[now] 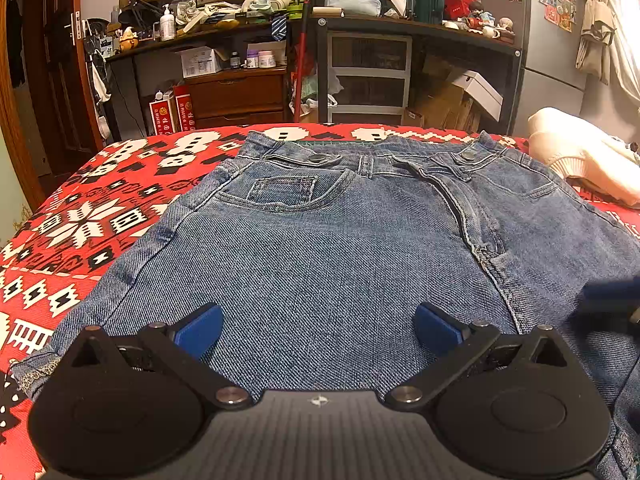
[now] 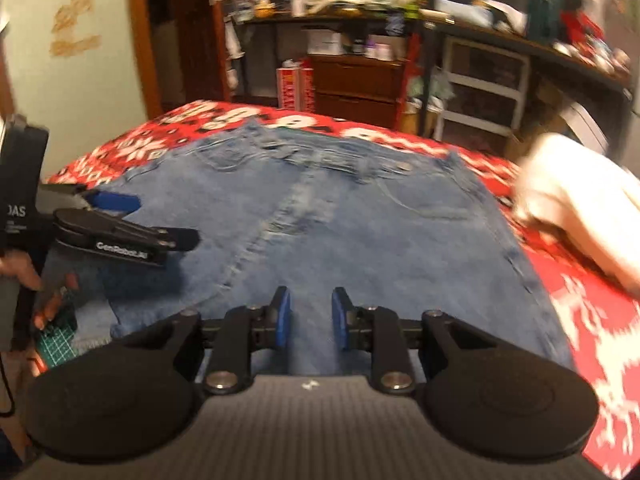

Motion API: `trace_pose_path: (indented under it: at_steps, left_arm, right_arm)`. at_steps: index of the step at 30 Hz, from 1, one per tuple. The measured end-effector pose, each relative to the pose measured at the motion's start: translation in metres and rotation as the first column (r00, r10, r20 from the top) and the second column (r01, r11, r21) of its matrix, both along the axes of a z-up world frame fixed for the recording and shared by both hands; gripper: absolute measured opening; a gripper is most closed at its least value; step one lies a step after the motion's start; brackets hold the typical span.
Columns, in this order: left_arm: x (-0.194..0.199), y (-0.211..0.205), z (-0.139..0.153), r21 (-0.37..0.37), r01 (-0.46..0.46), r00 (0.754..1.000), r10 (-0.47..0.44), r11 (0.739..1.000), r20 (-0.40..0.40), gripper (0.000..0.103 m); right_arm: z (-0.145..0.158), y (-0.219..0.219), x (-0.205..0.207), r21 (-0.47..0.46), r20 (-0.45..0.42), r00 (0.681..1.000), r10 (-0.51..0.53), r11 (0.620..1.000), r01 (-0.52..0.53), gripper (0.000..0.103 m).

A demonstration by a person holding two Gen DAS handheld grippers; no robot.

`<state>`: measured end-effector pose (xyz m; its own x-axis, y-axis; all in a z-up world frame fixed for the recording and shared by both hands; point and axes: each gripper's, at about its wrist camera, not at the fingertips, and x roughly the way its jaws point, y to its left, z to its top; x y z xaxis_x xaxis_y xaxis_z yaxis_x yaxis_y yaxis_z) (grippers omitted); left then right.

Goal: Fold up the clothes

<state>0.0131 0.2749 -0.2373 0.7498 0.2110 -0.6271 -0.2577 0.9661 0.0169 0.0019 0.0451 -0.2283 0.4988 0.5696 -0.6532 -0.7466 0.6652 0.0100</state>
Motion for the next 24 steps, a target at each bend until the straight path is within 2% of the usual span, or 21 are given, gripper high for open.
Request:
trace_pose_path:
  at_steps: [2, 4, 15, 17, 19, 21, 22, 23, 24]
  left_arm:
    - [0.0, 0.0, 0.0, 0.0, 0.0, 1.0, 0.0, 1.0, 0.0, 0.103]
    - [0.0, 0.0, 0.0, 0.0, 0.0, 1.0, 0.0, 1.0, 0.0, 0.103]
    - [0.0, -0.002, 0.003, 0.002, -0.003, 1.0, 0.003, 1.0, -0.016, 0.103]
    - [0.002, -0.002, 0.013, -0.023, -0.003, 0.998, 0.002, 1.0, -0.069, 0.096]
    - [-0.002, -0.002, 0.025, -0.079, 0.015, 0.997, -0.021, 0.997, -0.08, 0.076]
    - [-0.009, -0.001, 0.033, -0.16, 0.049, 0.995, -0.062, 0.986, -0.078, 0.072]
    - [-0.012, -0.003, 0.036, -0.18, 0.071, 0.993, -0.088, 0.981, -0.085, 0.065]
    - [-0.014, -0.008, 0.035, -0.167, 0.101, 0.987, -0.12, 0.981, -0.111, 0.059]
    - [-0.016, -0.014, 0.035, -0.153, 0.131, 0.979, -0.152, 0.979, -0.138, 0.045]
  right_arm:
    - [-0.011, 0.011, -0.001, -0.032, -0.003, 1.0, 0.021, 0.999, -0.021, 0.025]
    - [-0.015, 0.012, -0.009, -0.035, 0.035, 0.999, 0.031, 0.999, -0.03, 0.025]
    - [-0.01, -0.03, -0.041, -0.036, 0.001, 0.999, 0.048, 0.998, -0.048, 0.026]
    - [-0.006, -0.026, -0.037, -0.047, -0.018, 0.999, 0.046, 0.998, -0.047, 0.026]
    - [0.002, -0.026, -0.036, -0.026, -0.01, 0.998, 0.056, 0.998, -0.056, 0.026]
    - [0.009, -0.024, -0.038, -0.008, 0.005, 0.997, 0.08, 0.997, -0.08, 0.026]
    - [0.011, -0.021, -0.038, -0.006, 0.01, 0.996, 0.092, 0.996, -0.092, 0.026]
    - [0.01, -0.018, -0.037, -0.012, 0.01, 0.995, 0.102, 0.995, -0.102, 0.025]
    - [0.009, -0.015, -0.037, -0.02, 0.008, 0.994, 0.113, 0.993, -0.112, 0.025]
